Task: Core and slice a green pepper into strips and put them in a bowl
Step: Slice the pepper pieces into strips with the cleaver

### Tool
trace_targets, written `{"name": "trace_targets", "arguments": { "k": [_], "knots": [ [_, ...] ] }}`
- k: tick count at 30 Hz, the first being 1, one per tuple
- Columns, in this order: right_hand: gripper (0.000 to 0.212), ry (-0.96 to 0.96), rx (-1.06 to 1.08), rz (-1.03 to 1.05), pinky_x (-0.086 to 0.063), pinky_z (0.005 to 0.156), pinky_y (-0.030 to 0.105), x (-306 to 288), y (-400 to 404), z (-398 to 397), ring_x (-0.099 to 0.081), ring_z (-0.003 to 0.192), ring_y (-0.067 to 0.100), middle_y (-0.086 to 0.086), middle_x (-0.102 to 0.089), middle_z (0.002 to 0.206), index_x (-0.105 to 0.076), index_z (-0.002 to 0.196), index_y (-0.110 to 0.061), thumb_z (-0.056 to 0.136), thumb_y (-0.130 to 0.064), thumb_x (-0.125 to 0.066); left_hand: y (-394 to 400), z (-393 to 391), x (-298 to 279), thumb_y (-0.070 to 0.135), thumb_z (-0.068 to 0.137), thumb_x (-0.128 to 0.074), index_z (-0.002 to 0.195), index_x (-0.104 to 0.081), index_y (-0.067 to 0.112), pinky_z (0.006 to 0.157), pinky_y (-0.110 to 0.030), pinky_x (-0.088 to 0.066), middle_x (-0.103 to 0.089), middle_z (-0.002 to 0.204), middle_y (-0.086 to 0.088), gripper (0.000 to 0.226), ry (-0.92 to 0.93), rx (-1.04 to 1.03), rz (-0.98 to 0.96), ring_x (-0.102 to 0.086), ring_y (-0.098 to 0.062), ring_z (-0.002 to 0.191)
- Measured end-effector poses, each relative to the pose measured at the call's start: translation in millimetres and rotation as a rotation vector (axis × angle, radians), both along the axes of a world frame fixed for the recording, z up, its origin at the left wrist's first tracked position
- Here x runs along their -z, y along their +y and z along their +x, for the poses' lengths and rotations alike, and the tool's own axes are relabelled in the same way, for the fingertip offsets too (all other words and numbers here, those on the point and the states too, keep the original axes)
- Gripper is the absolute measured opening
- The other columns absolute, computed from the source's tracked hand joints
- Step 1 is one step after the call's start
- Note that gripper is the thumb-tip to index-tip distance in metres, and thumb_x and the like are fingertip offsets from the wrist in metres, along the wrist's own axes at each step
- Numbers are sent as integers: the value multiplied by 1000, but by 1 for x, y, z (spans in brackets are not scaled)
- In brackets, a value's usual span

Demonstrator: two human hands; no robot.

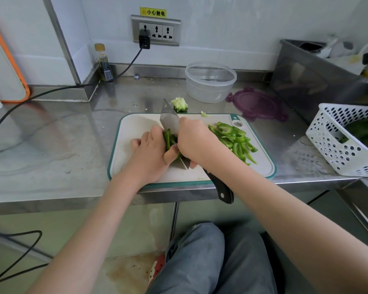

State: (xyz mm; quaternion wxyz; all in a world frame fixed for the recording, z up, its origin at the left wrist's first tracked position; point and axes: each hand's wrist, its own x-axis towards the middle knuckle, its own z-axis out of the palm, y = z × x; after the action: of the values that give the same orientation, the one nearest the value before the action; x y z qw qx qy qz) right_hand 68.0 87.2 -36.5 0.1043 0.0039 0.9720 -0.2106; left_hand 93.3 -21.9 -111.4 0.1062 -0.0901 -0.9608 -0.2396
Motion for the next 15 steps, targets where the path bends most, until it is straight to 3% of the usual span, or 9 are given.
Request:
{"name": "trace_targets", "arguments": {
  "k": [2, 4, 6, 9, 12, 15],
  "knots": [
    [16, 33, -3, -2, -38, 45, 27, -4, 2, 5, -47, 54, 20, 6, -56, 85, -44, 97, -4, 91, -11, -57, -1, 2, -2, 66, 68, -10, 96, -28, 14, 77, -32, -17, -41, 98, -2, 62, 6, 32, 64, -36, -19, 94],
    [26, 44, -74, -65, -43, 53, 22, -1, 2, 2, -47, 63, 13, 5, -57, 112, -53, 117, -8, 95, -22, -53, -1, 4, -4, 66, 69, -9, 97, -29, 14, 77, -30, -17, -42, 100, -2, 61, 11, 56, 81, -35, -18, 95],
    [24, 87, -108, -151, -43, 44, 21, -2, 2, -2, -45, 56, 11, 12, -60, 103, -54, 116, -6, 98, -17, -43, -2, 3, -4, 65, 71, -11, 97, -28, 16, 78, -30, -17, -41, 101, -2, 58, 15, 25, 100, -34, -17, 96],
    [22, -7, -52, -82, -47, 34, 25, -1, 10, -5, -51, 39, 15, 7, -54, 72, -47, 115, 0, 96, -10, -47, -2, 2, -4, 51, 88, -30, 99, -26, 17, 79, -31, -19, -40, 102, -2, 36, 19, -41, 167, -36, -20, 98],
    [18, -13, -63, -58, -49, 35, 26, -4, 38, -2, -54, 35, 15, 12, -57, 80, -43, 115, -8, 100, -18, -40, -4, 2, -5, 31, 96, -39, 107, -29, 13, 81, -30, -22, -42, 105, -4, 23, 16, 30, 201, -39, -22, 98],
    [21, 90, -34, 0, -40, 28, 20, -4, 73, -1, -53, 31, 12, 10, -56, 79, -46, 102, -5, 100, -24, -39, -5, 3, -6, 27, 94, -48, 124, -33, 8, 85, -32, -34, -43, 112, -5, 38, -30, 124, 301, -44, -21, 100]
  ]
}}
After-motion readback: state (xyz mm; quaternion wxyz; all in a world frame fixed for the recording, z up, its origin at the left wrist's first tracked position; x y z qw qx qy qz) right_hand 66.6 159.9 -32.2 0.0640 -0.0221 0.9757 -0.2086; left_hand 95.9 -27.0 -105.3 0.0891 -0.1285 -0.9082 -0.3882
